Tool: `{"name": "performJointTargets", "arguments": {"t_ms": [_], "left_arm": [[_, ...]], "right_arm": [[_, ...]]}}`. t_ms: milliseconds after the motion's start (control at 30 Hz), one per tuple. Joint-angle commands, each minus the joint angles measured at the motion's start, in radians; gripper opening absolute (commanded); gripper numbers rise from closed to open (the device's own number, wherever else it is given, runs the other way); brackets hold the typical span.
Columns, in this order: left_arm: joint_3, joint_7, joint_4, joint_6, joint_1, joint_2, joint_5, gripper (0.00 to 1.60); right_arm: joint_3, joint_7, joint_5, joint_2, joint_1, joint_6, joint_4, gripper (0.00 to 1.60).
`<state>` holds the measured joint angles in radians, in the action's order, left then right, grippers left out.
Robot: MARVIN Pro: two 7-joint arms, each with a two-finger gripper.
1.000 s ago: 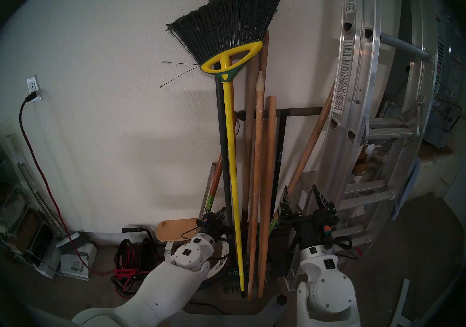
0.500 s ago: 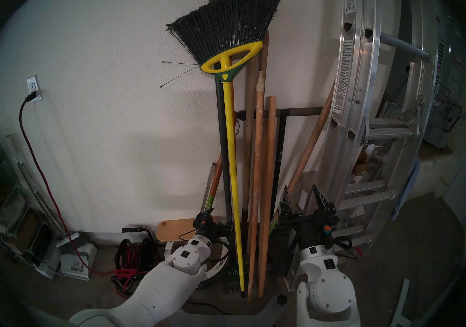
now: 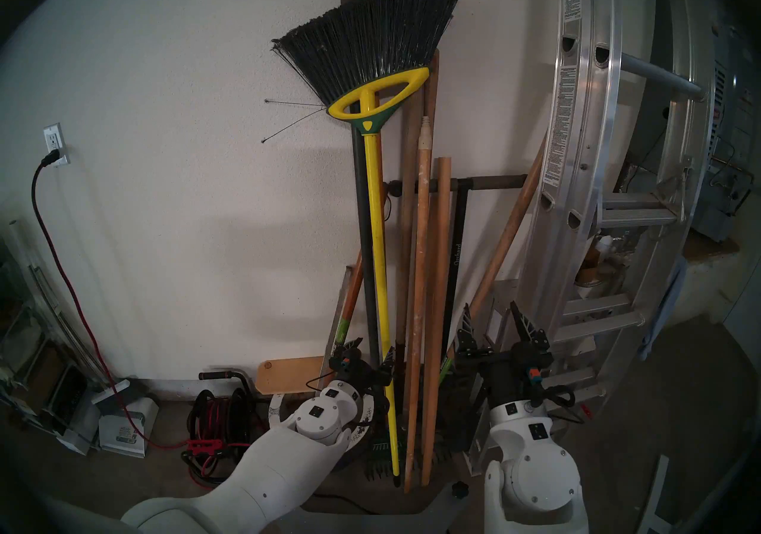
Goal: Put wooden sticks into the pot
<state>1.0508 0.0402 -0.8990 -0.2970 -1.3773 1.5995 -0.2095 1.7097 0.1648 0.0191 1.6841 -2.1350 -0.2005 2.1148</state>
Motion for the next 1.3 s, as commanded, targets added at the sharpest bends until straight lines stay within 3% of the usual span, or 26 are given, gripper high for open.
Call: {"name": "performJointTargets", "arguments": {"t_ms": [0,433,500,533,567,700,800,933,1100,1267], "left_arm": [[-0.034,0.017,0.114,-0.028,0.088,0.053,-0.017,1.6],[-0.123,0.064,0.31,-0.07,0.205,0.115,-0.063,1.6],[-0.131,0.079,0.373,-0.115,0.229,0.134,-0.069,1.54],[-0.12,0.058,0.396,-0.133,0.234,0.14,-0.08,0.39],[-0.126,0.066,0.394,-0.144,0.23,0.136,-0.078,0.0],[-0.125,0.071,0.481,-0.231,0.251,0.148,-0.055,0.0],[-0.128,0.066,0.502,-0.258,0.254,0.142,-0.051,0.0],[-0.15,0.066,0.467,-0.332,0.227,0.095,-0.024,0.0],[-0.15,0.064,0.415,-0.343,0.199,0.055,-0.018,0.0],[-0.147,0.071,0.369,-0.296,0.178,0.032,-0.017,0.0]], "right_arm": [[-0.001,0.001,0.0,0.0,-0.001,0.001,0.001,1.6],[-0.001,0.001,0.0,0.0,0.0,0.001,0.001,1.6],[-0.001,0.001,0.0,0.0,0.0,0.001,0.001,1.6],[-0.001,0.001,0.0,0.0,0.0,0.001,0.001,1.6],[-0.001,0.001,0.0,0.0,-0.001,0.001,0.001,1.6],[-0.001,0.001,0.0,0.0,-0.001,0.001,0.001,1.6],[-0.001,0.001,0.0,0.0,-0.001,0.001,0.001,1.6],[-0.001,0.001,0.0,0.0,-0.001,0.001,0.001,1.6],[-0.001,0.001,0.0,0.0,-0.001,0.001,0.001,1.6],[-0.001,0.001,0.0,0.0,-0.001,0.001,0.002,1.6]]}}
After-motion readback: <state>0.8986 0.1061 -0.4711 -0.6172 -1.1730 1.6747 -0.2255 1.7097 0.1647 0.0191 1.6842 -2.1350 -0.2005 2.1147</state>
